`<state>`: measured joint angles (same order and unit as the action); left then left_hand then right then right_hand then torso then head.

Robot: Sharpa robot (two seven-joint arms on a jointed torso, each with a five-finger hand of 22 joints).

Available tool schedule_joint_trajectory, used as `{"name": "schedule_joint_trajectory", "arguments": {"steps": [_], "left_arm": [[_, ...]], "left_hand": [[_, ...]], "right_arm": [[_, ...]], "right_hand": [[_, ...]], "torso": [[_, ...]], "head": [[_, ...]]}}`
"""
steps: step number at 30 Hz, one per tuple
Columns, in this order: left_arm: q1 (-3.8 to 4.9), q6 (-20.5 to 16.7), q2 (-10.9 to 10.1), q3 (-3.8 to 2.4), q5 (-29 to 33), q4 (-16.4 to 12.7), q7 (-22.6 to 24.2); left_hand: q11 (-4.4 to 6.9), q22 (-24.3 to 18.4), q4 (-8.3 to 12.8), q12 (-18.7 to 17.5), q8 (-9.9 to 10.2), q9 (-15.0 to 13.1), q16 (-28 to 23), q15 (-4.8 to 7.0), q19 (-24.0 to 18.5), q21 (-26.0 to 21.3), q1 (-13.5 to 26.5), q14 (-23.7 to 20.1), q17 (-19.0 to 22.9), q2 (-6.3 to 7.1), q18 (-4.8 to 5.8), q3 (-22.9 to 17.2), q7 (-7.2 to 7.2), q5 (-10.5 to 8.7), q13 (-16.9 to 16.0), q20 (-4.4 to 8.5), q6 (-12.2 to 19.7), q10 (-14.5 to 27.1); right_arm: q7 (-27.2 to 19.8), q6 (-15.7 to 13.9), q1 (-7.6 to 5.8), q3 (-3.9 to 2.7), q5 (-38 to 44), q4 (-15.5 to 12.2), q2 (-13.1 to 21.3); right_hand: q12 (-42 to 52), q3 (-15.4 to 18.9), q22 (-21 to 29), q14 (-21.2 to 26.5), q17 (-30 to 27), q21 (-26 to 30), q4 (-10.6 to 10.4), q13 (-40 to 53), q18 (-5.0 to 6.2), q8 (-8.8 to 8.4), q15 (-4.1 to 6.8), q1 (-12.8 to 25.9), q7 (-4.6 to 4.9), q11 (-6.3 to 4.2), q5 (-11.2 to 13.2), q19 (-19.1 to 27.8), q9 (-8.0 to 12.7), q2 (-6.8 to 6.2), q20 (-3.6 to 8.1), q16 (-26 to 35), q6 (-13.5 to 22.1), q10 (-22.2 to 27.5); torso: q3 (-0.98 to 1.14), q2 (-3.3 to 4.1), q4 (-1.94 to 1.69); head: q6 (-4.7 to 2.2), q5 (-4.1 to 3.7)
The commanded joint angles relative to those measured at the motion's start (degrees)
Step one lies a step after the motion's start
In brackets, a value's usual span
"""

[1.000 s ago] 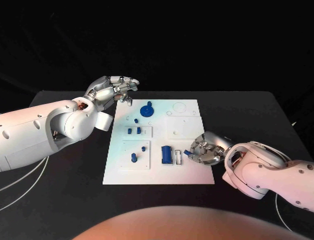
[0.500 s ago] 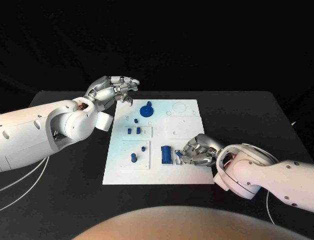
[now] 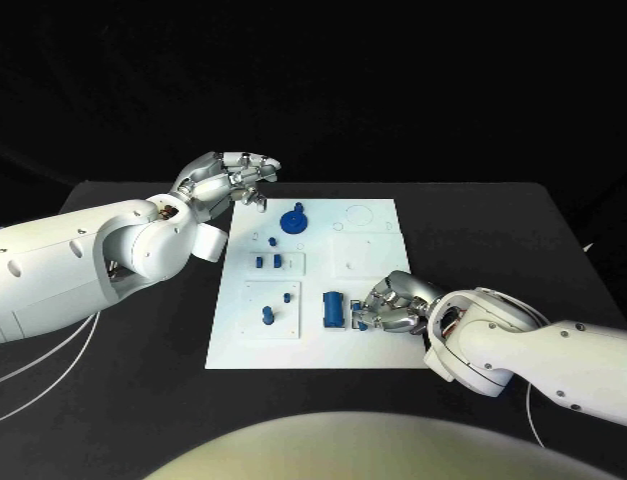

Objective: Assemble the parts on the task board

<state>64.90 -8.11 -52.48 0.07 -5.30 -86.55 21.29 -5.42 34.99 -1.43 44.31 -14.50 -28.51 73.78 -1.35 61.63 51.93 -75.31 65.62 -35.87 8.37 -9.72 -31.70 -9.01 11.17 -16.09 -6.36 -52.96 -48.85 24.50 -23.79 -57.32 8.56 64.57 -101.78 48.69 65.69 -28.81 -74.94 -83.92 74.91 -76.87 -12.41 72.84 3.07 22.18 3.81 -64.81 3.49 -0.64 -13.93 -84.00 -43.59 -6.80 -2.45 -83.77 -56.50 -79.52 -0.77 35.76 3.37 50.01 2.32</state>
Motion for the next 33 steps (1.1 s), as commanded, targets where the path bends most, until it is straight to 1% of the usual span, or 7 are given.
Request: {"name": "schedule_joint_trajectory", "arguments": {"steps": [1,16,17,19,22,24,33], "left_arm": [[0.01,0.90,0.08,-0.04,-0.14,-0.16,0.28],[0.02,0.88,0.08,-0.04,-0.14,-0.16,0.26],[0.02,0.88,0.09,-0.04,-0.14,-0.17,0.25],[0.02,0.87,0.09,-0.04,-0.14,-0.17,0.23],[0.02,0.84,0.09,-0.04,-0.14,-0.15,0.22],[0.02,0.83,0.08,-0.04,-0.14,-0.16,0.21],[0.02,0.82,0.01,-0.04,-0.14,-0.19,0.22]], "left_hand": [[0.14,0.09,-0.26,-0.12,0.15,-0.05,0.34,0.03,-0.02,-0.39,0.59,-0.30,-0.07,-0.10,-0.84,0.03,-0.05,0.22,0.07,-0.31,0.50,0.46],[0.10,0.10,-0.24,-0.08,0.20,-0.17,0.36,0.02,-0.01,-0.40,0.55,-0.34,-0.05,-0.02,-0.84,0.04,-0.10,0.21,0.07,-0.31,0.62,0.50],[0.10,0.10,-0.24,-0.08,0.20,-0.17,0.36,0.02,-0.01,-0.40,0.55,-0.34,-0.05,-0.02,-0.84,0.04,-0.10,0.21,0.07,-0.31,0.62,0.50],[0.10,0.10,-0.24,-0.08,0.20,-0.17,0.36,0.02,-0.01,-0.40,0.55,-0.34,-0.05,-0.02,-0.84,0.04,-0.10,0.21,0.07,-0.31,0.62,0.50],[0.10,0.10,-0.24,-0.08,0.20,-0.17,0.36,0.02,-0.01,-0.40,0.55,-0.34,-0.05,-0.02,-0.84,0.04,-0.10,0.21,0.07,-0.31,0.62,0.50],[0.10,0.10,-0.24,-0.08,0.20,-0.17,0.36,0.02,-0.01,-0.40,0.55,-0.34,-0.05,-0.02,-0.84,0.04,-0.10,0.21,0.07,-0.31,0.62,0.50],[0.10,0.10,-0.24,-0.08,0.20,-0.17,0.36,0.02,-0.01,-0.40,0.55,-0.34,-0.05,-0.02,-0.84,0.04,-0.10,0.21,0.07,-0.31,0.62,0.50]], "right_arm": [[-0.55,0.67,0.08,0.00,1.77,0.09,-0.17],[-0.51,-0.30,0.07,-0.01,2.52,0.96,-0.72],[-0.54,-0.32,0.07,-0.01,2.54,1.00,-0.78],[-0.60,-0.31,0.07,-0.01,2.57,1.05,-0.84],[-0.68,-0.22,0.06,-0.01,2.61,1.13,-0.92],[-0.73,-0.08,0.05,-0.01,2.63,1.19,-0.93],[-1.11,0.15,0.03,-0.02,2.80,0.99,-0.57]], "right_hand": [[0.33,0.12,-11.12,-3.56,1.84,-0.24,-0.44,0.16,-0.33,0.35,0.45,0.75,0.14,0.01,0.38,-1.23,-0.01,0.10,0.38,-0.22,-0.47,-0.51],[0.46,0.36,-11.13,-3.57,1.88,-0.17,-1.01,0.29,-0.33,0.45,0.49,1.51,0.10,-0.03,0.61,-1.22,-0.06,0.34,0.43,-0.24,-0.58,-0.62],[0.52,0.57,-11.15,-3.56,1.86,-0.21,-1.27,0.35,-0.34,0.48,0.50,1.89,0.08,-0.04,1.17,-1.24,-0.07,0.34,0.45,-0.23,-0.59,-0.65],[0.72,1.38,-11.20,-3.57,1.89,-0.19,-2.15,0.55,-0.35,0.59,0.48,2.99,0.08,-0.03,4.73,-1.26,-0.12,0.29,0.46,-0.23,-0.68,-0.76],[0.72,2.79,-11.22,-3.56,1.89,-0.07,-3.50,0.64,-0.33,0.64,0.44,4.58,0.16,0.04,7.58,-1.24,-0.11,-0.15,0.44,-0.22,-0.75,-0.76],[0.71,4.23,-11.25,-3.55,1.86,-0.05,-4.02,0.70,-0.33,0.69,0.45,5.51,0.14,0.03,5.98,-1.25,-0.14,-0.61,0.45,-0.19,-0.78,-0.76],[0.70,6.15,-11.28,-3.56,1.94,0.01,-4.23,0.78,-0.33,0.72,0.48,6.88,0.07,-0.01,5.95,-1.26,-0.14,-0.79,0.47,-0.22,-0.80,-0.77]], "torso": [[0.00,0.02,-0.02],[-0.01,-0.01,0.04],[0.00,0.00,0.03],[0.01,0.01,-0.01],[0.00,0.00,-0.02],[-0.01,0.01,0.01],[0.03,-0.05,0.04]], "head": [[-0.01,0.07],[-0.01,0.02],[-0.01,0.02],[-0.01,-0.01],[-0.01,0.07],[-0.01,0.09],[-0.01,0.03]]}}
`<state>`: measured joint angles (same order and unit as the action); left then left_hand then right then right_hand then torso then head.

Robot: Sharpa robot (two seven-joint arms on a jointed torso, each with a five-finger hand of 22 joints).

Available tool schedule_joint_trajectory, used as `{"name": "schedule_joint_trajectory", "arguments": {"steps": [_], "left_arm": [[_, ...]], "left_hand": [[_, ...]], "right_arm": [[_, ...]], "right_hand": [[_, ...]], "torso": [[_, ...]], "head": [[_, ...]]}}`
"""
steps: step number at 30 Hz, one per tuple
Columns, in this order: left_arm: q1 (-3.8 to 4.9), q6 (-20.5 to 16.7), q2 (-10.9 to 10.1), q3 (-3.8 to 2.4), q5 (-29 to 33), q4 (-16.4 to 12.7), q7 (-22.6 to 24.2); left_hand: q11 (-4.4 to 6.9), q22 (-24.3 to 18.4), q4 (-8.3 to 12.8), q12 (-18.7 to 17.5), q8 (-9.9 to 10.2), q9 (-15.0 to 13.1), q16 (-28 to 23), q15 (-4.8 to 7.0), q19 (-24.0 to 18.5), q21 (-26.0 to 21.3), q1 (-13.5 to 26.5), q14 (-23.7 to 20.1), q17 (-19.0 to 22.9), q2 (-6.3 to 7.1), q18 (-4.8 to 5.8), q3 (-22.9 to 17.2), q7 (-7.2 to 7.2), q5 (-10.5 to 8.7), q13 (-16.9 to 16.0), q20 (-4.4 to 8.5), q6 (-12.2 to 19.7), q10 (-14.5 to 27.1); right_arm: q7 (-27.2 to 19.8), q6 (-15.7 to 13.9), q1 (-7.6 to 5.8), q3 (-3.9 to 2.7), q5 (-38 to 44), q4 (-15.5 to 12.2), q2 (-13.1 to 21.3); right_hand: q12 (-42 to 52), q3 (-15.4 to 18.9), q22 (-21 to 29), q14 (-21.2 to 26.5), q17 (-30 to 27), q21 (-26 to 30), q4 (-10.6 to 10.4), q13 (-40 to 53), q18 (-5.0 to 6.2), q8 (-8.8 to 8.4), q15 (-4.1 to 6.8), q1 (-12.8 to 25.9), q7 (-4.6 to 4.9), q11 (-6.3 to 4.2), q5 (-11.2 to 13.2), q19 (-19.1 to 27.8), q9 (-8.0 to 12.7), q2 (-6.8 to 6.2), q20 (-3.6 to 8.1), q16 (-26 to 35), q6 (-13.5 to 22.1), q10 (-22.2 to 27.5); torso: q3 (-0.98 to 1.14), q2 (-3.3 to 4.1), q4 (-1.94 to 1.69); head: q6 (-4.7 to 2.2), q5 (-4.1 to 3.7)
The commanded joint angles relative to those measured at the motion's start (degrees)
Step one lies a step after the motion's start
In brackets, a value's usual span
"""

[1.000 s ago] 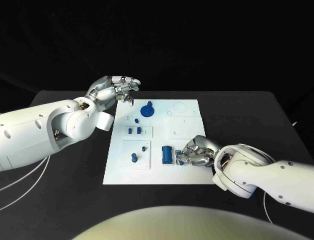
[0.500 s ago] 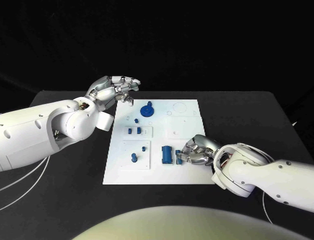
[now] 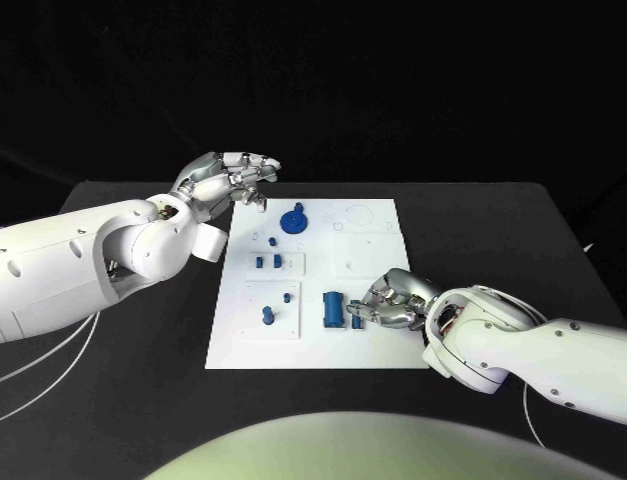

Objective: Assemble the parts on the task board

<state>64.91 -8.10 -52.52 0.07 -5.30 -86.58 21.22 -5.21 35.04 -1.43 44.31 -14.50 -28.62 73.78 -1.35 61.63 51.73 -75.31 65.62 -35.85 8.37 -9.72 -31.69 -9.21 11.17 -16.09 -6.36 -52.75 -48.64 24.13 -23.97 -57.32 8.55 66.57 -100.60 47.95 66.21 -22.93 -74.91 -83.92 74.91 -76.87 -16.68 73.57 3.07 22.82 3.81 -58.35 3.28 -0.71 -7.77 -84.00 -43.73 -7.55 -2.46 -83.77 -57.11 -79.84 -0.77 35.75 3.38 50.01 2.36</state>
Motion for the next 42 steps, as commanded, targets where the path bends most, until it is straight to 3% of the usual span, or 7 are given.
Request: {"name": "schedule_joint_trajectory", "arguments": {"steps": [1,16,21,25,28,35,42], "left_arm": [[0.02,0.82,0.04,-0.04,-0.14,-0.16,0.29],[0.01,0.83,0.07,-0.03,-0.06,0.36,0.67],[-0.12,0.86,0.44,-0.01,0.31,1.20,1.19],[-0.49,0.70,0.79,0.02,0.86,1.94,1.78],[-1.08,-0.44,1.23,0.04,1.92,2.35,2.98],[-2.19,-3.04,3.73,0.05,5.26,4.94,6.64],[-2.89,-5.09,6.62,0.05,9.37,9.11,9.50]], "left_hand": [[-0.11,0.06,-0.24,-0.08,0.20,-0.06,0.36,0.02,-0.01,-0.20,0.55,-0.34,-0.06,-0.02,-0.84,0.04,0.10,0.21,0.07,-0.31,0.41,0.30],[-0.13,0.07,-0.32,-0.03,0.23,-0.19,0.14,-0.01,-0.01,-0.22,0.59,-0.74,0.71,-0.04,-0.84,0.03,0.08,0.21,0.07,-0.33,0.49,0.34],[-0.51,-0.69,-0.61,-0.52,0.40,-0.73,-3.69,-0.43,-1.89,-1.94,0.77,-6.21,7.37,0.21,-0.77,0.04,-0.19,0.21,0.37,-0.68,0.80,1.24],[-1.49,-2.64,-1.03,-3.52,0.76,-1.32,-8.17,-1.45,-5.25,-5.83,0.90,-10.91,9.39,0.54,-0.68,-0.12,-0.84,0.13,2.22,-1.58,1.28,2.75],[-1.99,-4.20,-1.41,-5.44,1.86,-1.27,-11.07,-2.12,-6.65,-8.54,1.03,-12.77,10.89,0.68,-0.73,0.06,-1.40,0.05,3.69,-2.18,2.74,2.87],[-3.29,-11.16,-2.54,-12.74,4.36,-1.35,-28.36,-4.09,-10.80,-19.90,0.61,-16.65,18.55,0.93,-0.46,-0.18,-1.78,0.02,9.22,-4.36,3.27,0.76],[-6.44,-25.32,-4.15,-28.98,7.95,2.31,-53.71,-9.04,-16.99,-41.12,0.33,-22.44,26.14,1.30,-0.42,1.13,-2.88,-0.04,12.51,-10.23,5.21,0.03]], "right_arm": [[-0.81,0.29,0.03,0.00,0.88,-0.28,0.30],[-17.56,-4.63,-2.29,-0.13,-11.96,-0.79,4.63],[-28.88,-3.39,-4.02,-0.19,-26.46,2.79,4.82],[-36.60,-1.48,-5.32,-0.33,-38.49,8.81,3.42],[-40.75,-0.23,-5.98,-0.49,-45.60,13.78,2.09],[-46.84,2.86,-6.67,-0.97,-55.16,23.39,-0.91],[-49.45,4.77,-6.67,-1.13,-58.47,27.60,-3.41]], "right_hand": [[0.17,0.36,-11.33,-3.57,1.97,-0.05,0.18,0.05,-0.34,0.09,0.50,0.27,0.25,0.04,-0.32,-1.28,0.00,-0.05,0.49,-0.23,-0.18,-0.44],[-5.89,-1.33,-9.25,-2.46,-2.23,7.52,5.31,-3.54,1.03,-3.43,-0.71,-9.70,2.25,1.62,-1.01,1.56,1.47,0.97,-0.44,2.28,5.05,3.53],[-16.94,-3.01,-5.89,-0.50,-8.79,18.17,8.11,-11.09,2.89,-5.43,-1.69,-12.84,3.62,2.78,-2.14,5.69,2.29,0.75,-1.34,6.67,7.26,10.27],[-30.89,-5.32,4.85,8.67,-28.68,46.56,10.04,-22.36,7.18,-6.21,-3.24,-13.92,5.10,4.20,-1.98,17.95,2.10,0.31,-2.87,22.48,8.67,20.23],[-33.60,-6.76,8.51,12.93,-36.85,51.22,11.10,-26.80,7.37,-6.06,-3.62,-13.77,5.14,4.60,-1.88,19.37,2.77,-0.09,-3.37,30.76,8.34,21.41],[-46.67,-10.47,20.53,23.98,-44.54,64.40,12.19,-43.47,6.74,-8.99,-7.35,-12.33,7.54,7.93,-1.68,26.89,6.70,-1.06,-6.53,50.29,10.34,25.13],[-55.85,-9.88,39.15,30.54,-53.92,73.31,13.70,-60.66,7.41,-14.20,-11.43,-11.44,9.15,10.36,-1.61,32.18,12.68,-0.48,-11.39,67.39,10.32,23.72]], "torso": [[0.03,-0.03,0.03],[-0.17,-0.58,0.30],[-0.47,-1.25,0.54],[-0.89,-2.23,1.01],[-1.11,-2.76,1.36],[-0.95,-4.05,1.21],[-0.29,-5.04,0.74]], "head": [[-0.01,-0.01],[-0.09,-0.01],[-0.89,-0.32],[-2.17,-0.51],[-3.06,-0.54],[-5.25,-0.81],[-7.53,-0.87]]}}
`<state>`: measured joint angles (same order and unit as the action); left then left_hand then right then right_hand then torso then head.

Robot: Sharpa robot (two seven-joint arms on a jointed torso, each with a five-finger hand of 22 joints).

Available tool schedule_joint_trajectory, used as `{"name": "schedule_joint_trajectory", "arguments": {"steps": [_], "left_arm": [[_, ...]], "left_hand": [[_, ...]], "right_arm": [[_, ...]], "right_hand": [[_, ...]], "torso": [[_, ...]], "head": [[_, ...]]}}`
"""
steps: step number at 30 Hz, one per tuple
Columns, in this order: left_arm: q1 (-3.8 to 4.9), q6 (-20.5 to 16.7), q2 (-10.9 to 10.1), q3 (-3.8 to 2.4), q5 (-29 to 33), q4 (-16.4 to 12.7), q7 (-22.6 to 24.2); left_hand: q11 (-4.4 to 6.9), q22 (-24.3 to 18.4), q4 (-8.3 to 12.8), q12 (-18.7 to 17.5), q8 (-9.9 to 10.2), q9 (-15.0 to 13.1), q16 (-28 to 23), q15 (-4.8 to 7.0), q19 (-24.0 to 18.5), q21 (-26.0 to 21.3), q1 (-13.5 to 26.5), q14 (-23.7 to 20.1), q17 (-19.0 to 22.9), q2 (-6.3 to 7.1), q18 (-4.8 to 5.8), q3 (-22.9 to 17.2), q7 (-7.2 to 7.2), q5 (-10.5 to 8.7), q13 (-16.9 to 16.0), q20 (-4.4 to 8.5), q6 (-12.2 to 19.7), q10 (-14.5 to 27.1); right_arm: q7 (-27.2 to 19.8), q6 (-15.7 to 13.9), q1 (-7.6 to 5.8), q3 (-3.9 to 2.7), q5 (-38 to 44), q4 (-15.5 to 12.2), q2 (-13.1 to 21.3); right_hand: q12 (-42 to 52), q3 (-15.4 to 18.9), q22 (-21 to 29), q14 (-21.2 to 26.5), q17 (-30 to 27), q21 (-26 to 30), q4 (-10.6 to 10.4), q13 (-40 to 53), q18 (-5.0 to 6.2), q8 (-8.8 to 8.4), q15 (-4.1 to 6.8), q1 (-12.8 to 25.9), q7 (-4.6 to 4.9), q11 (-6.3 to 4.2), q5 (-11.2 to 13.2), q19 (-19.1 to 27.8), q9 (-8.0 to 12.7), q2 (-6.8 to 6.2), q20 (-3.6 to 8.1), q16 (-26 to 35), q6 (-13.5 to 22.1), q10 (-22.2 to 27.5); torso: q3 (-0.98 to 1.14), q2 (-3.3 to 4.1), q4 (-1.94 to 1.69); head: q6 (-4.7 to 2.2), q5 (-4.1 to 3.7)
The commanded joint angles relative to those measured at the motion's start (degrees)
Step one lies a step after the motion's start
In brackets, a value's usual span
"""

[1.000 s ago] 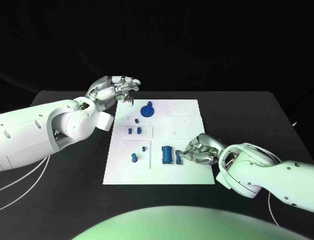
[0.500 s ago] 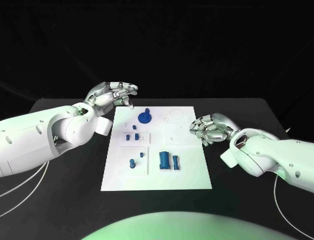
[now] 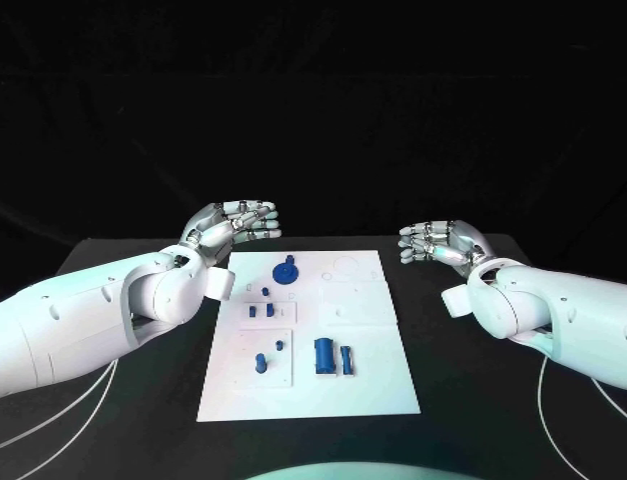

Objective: Assemble the parts on the task board

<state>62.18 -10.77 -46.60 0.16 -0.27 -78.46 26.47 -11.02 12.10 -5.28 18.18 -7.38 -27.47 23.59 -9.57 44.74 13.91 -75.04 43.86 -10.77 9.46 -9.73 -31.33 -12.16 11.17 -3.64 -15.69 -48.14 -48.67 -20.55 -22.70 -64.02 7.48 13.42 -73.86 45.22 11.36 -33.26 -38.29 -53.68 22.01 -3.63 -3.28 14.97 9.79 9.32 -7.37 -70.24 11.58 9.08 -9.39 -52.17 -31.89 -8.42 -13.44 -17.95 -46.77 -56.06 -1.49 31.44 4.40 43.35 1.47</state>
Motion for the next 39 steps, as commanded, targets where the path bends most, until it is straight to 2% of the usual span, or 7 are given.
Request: {"name": "schedule_joint_trajectory", "arguments": {"steps": [1,2,3,8,9,11,39], "left_arm": [[-0.27,-3.22,1.10,-0.04,4.98,1.55,4.78],[-0.33,-3.72,1.33,-0.04,5.31,1.86,5.09],[-0.19,-0.73,0.74,0.00,1.12,1.03,0.86],[-0.30,-2.80,0.81,-0.01,1.07,0.24,1.02],[-0.34,-3.54,0.84,-0.01,1.05,-0.05,1.08],[-0.45,-5.41,0.91,-0.02,1.00,-0.76,1.22],[-2.02,-33.35,1.91,-0.16,0.27,-11.50,3.33]], "left_hand": [[-1.03,-3.81,-0.36,-4.77,1.78,2.37,-5.85,-1.14,-0.04,-5.17,-0.15,-1.38,1.83,0.22,-0.13,1.58,0.30,-0.01,0.09,-0.92,1.69,0.52],[-1.02,-4.54,-0.47,-5.77,2.24,3.08,-7.04,-1.27,0.09,-6.09,-0.20,-1.58,2.22,0.14,0.00,2.11,0.27,-0.04,0.09,-0.90,2.24,0.79],[11.02,-12.10,5.28,-18.18,7.38,27.47,-23.59,9.57,-44.74,-13.91,22.60,-43.86,10.77,-9.46,9.73,31.33,12.16,-11.17,3.64,15.69,48.14,48.67],[11.02,-12.10,5.28,-18.18,7.38,27.47,-23.59,9.57,-44.74,-13.91,31.23,-43.86,10.77,-9.46,9.73,31.33,12.16,-11.17,3.64,15.69,48.14,48.67],[11.02,-12.10,5.28,-18.18,7.38,27.47,-23.59,9.57,-44.74,-13.91,32.94,-43.86,10.77,-9.46,9.73,31.33,12.16,-11.17,3.64,15.69,48.14,48.67],[11.02,-12.10,5.28,-18.18,7.38,27.47,-23.59,9.57,-44.74,-13.91,75.04,-43.86,10.77,-9.46,9.73,31.33,12.16,-11.17,3.64,15.69,48.14,48.67],[11.02,-12.10,5.28,-18.18,7.38,27.47,-23.59,9.57,-44.74,-13.91,75.04,-43.86,10.77,-9.46,9.73,31.33,12.16,-11.17,3.64,15.69,48.14,48.67]], "right_arm": [[-5.07,3.77,0.04,-0.08,-5.59,1.41,-1.15],[-5.24,3.90,0.05,-0.09,-5.73,1.73,-1.41],[-1.15,0.60,0.02,-0.06,-1.58,0.87,-0.79],[-1.91,-1.48,0.38,-0.76,-2.69,-0.73,-0.77],[-2.18,-2.22,0.51,-1.01,-3.09,-1.30,-0.76],[-2.87,-4.08,0.83,-1.64,-4.09,-2.73,-0.74],[-9.24,-21.42,3.85,-7.48,-13.42,-16.10,-0.53]], "right_hand": [[-1.29,0.58,3.30,0.26,-1.32,0.08,0.35,-2.68,0.68,-0.85,-0.32,0.46,0.85,0.60,-0.03,0.36,1.09,0.55,-0.50,1.99,-0.06,-0.02],[-1.77,0.90,4.57,0.06,-1.81,0.05,0.45,-3.70,0.70,-1.19,-0.39,0.54,0.89,0.69,-0.05,0.24,1.54,0.67,-0.58,2.63,-0.01,0.05],[-11.36,33.26,38.29,53.68,-22.01,3.63,3.28,-14.97,-9.79,-9.32,7.37,21.48,-11.58,-9.08,9.39,52.17,31.89,8.42,13.44,17.95,46.77,56.06],[-11.36,33.26,38.29,53.68,-22.01,3.63,3.28,-14.97,-9.79,-9.32,7.37,29.65,-11.58,-9.08,9.39,52.17,31.89,8.42,13.44,17.95,46.77,56.06],[-11.36,33.26,38.29,53.68,-22.01,3.63,3.28,-14.97,-9.79,-9.32,7.37,70.24,-11.58,-9.08,9.39,52.17,31.89,8.42,13.44,17.95,46.77,56.06],[-11.36,33.26,38.29,53.68,-22.01,3.63,3.28,-14.97,-9.79,-9.32,7.37,70.24,-11.58,-9.08,9.39,52.17,31.89,8.42,13.44,17.95,46.77,56.06],[-11.36,33.26,38.29,53.68,-22.01,3.63,3.28,-14.97,-9.79,-9.32,7.37,70.24,-11.58,-9.08,9.39,52.17,31.89,8.42,13.44,17.95,46.77,56.06]], "torso": [[0.52,-0.76,-0.32],[0.62,-0.77,-0.33],[0.17,-0.28,-0.12],[0.34,-0.28,-0.65],[0.39,-0.28,-0.84],[0.54,-0.28,-1.31],[1.49,-0.26,-4.40]], "head": [[-1.19,0.17],[-1.37,0.25],[-0.54,-0.03],[-1.58,-0.20],[-1.95,-0.27],[-2.88,-0.43],[-8.97,-1.47]]}}
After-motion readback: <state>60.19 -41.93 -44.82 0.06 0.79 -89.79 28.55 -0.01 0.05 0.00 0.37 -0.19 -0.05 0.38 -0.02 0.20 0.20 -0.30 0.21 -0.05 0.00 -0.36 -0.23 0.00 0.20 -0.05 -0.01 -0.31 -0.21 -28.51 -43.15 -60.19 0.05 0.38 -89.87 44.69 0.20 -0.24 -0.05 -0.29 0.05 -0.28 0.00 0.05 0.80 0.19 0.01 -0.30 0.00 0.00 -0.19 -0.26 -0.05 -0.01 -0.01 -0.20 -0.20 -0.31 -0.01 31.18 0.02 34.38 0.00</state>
